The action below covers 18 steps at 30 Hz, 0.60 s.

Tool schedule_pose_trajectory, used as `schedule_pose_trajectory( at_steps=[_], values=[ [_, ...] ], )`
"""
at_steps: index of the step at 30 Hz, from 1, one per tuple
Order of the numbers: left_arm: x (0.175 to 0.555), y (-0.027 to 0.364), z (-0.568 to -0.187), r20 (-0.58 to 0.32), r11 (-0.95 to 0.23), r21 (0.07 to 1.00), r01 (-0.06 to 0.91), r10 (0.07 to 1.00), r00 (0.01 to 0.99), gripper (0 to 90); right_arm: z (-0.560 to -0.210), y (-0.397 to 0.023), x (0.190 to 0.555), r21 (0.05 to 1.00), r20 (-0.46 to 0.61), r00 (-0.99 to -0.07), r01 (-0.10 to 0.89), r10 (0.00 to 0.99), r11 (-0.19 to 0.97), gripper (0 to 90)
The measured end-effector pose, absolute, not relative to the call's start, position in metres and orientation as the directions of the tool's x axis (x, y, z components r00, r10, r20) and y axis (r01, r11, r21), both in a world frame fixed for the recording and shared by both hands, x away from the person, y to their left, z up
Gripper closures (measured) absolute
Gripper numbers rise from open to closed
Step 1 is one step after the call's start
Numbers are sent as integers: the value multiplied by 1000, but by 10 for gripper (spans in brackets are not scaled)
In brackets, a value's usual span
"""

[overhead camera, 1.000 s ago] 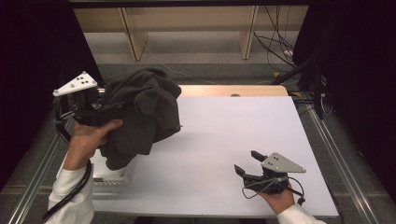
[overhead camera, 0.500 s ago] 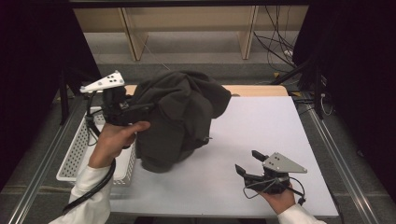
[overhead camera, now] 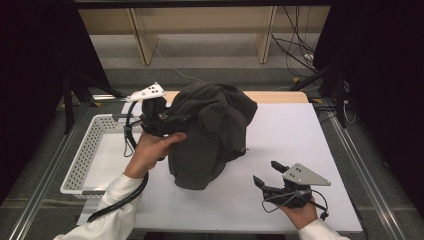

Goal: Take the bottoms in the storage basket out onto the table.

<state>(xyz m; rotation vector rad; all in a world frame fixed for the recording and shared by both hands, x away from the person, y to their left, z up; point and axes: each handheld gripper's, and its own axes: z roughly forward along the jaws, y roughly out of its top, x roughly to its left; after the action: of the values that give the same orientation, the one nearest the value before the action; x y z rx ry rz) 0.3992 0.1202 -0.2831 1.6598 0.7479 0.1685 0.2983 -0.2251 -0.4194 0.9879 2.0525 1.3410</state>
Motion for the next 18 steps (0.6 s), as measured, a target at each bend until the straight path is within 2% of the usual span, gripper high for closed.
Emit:
schedule_pose_trajectory(
  at_steps=[6,12,18],
  values=[
    [418,98,-320,-367,-30,886,463,567,738,715,-419,-226,298,918,-18,-615,302,788,256,259],
    [424,72,-337,-354,-43,886,461,580,734,683,-419,-226,298,918,-21,-613,301,790,258,259],
    [425,52,-351,-353,-97,867,488,571,741,586,-419,-227,297,921,-32,-609,289,792,259,258]
  ],
)
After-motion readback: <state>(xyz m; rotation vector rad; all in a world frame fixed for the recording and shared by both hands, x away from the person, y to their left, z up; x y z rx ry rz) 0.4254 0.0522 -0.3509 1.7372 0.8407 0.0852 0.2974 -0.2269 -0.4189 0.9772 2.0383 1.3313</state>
